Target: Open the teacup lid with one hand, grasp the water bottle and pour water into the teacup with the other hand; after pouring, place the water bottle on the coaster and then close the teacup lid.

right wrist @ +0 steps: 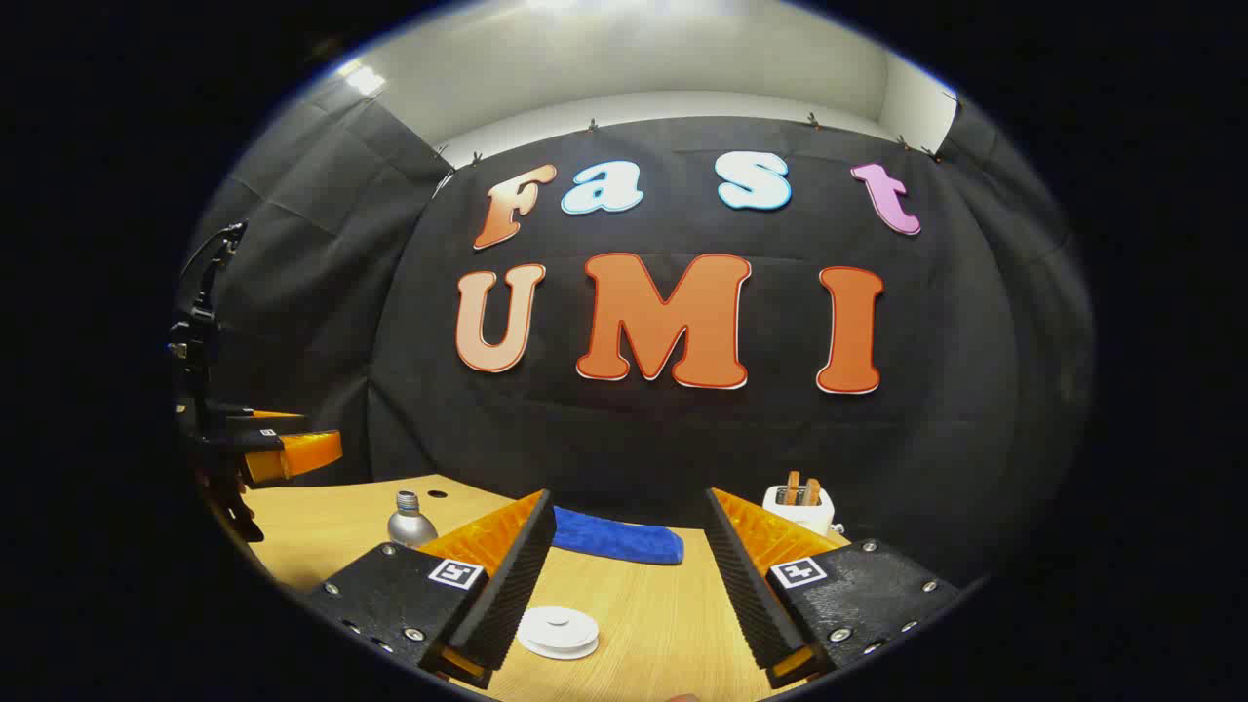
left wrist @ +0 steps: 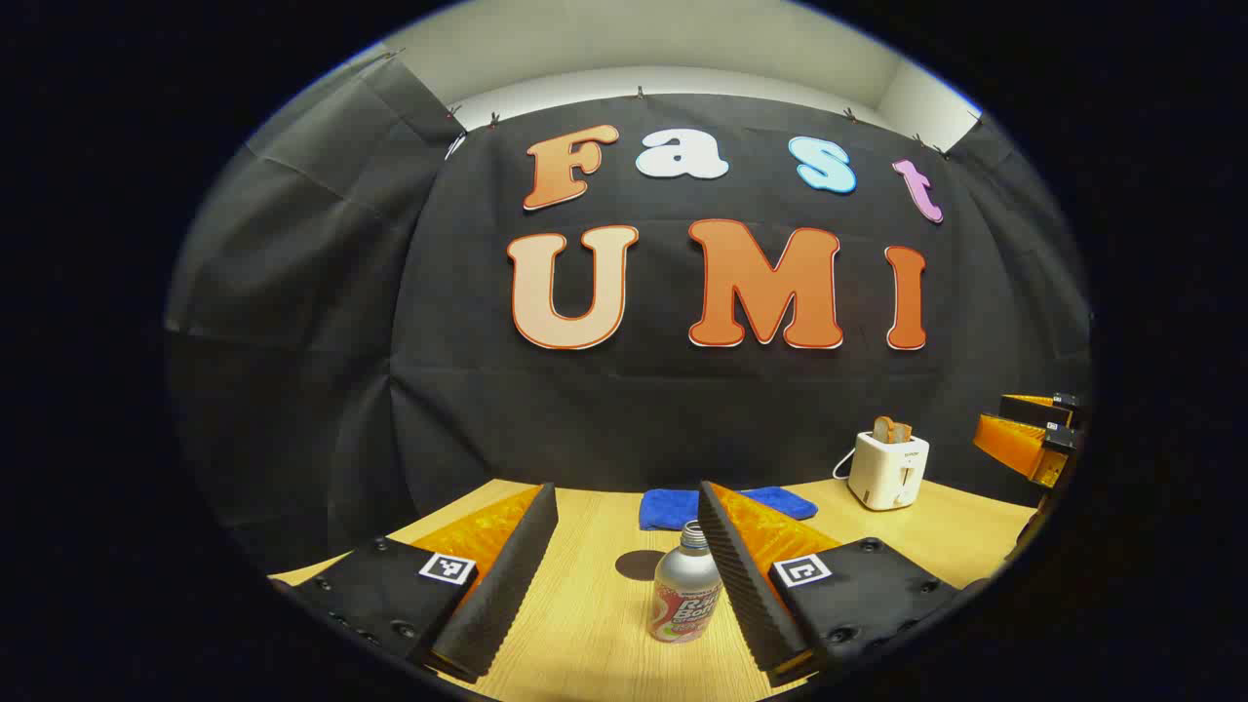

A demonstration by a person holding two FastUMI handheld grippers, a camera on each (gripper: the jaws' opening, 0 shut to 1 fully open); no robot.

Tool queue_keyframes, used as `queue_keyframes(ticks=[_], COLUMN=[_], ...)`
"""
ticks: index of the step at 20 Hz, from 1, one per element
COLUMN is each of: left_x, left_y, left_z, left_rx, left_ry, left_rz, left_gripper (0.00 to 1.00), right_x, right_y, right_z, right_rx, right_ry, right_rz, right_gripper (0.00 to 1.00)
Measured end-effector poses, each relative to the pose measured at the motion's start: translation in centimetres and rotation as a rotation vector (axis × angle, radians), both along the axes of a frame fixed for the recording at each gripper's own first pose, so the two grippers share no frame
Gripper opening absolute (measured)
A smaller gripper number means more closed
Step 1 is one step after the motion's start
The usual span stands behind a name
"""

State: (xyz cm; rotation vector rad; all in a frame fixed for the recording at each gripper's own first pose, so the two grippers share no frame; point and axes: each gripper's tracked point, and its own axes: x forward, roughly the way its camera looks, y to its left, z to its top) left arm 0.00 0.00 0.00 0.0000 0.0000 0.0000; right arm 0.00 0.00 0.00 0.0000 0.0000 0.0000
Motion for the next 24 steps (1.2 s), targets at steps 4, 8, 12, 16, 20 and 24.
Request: queue_keyframes(ticks=[4,8,12,16,20,24], left_x=[0.1,0.3,0.5,0.6,0.6,0.5], left_y=[-0.1,-0.4,-0.4,-0.1,-0.5,-0.9], left_z=[0.1,-0.1,-0.3,-0.7,-1.7,-2.6], left_rx=[0.017,0.020,0.018,0.020,0.044,0.073], left_ry=[-0.005,-0.003,0.000,0.005,0.009,0.019], left_rz=[0.008,0.003,0.000,0.005,-0.007,-0.014], left_gripper=[0.96,0.96,0.95,0.96,0.96,0.96], right_x=[0.3,0.5,0.7,1.2,1.7,2.4], right_y=[-0.4,-0.4,-0.1,0.8,2.2,3.1], right_z=[-0.5,-0.9,-1.0,-2.0,-4.5,-8.1], right_rx=[0.002,0.011,0.014,0.009,0.014,0.005], right_ry=[0.010,0.022,0.027,0.041,0.089,0.167], right_rz=[-0.010,-0.004,0.006,0.023,0.057,0.076], right_gripper=[0.92,0.92,0.92,0.92,0.92,0.92])
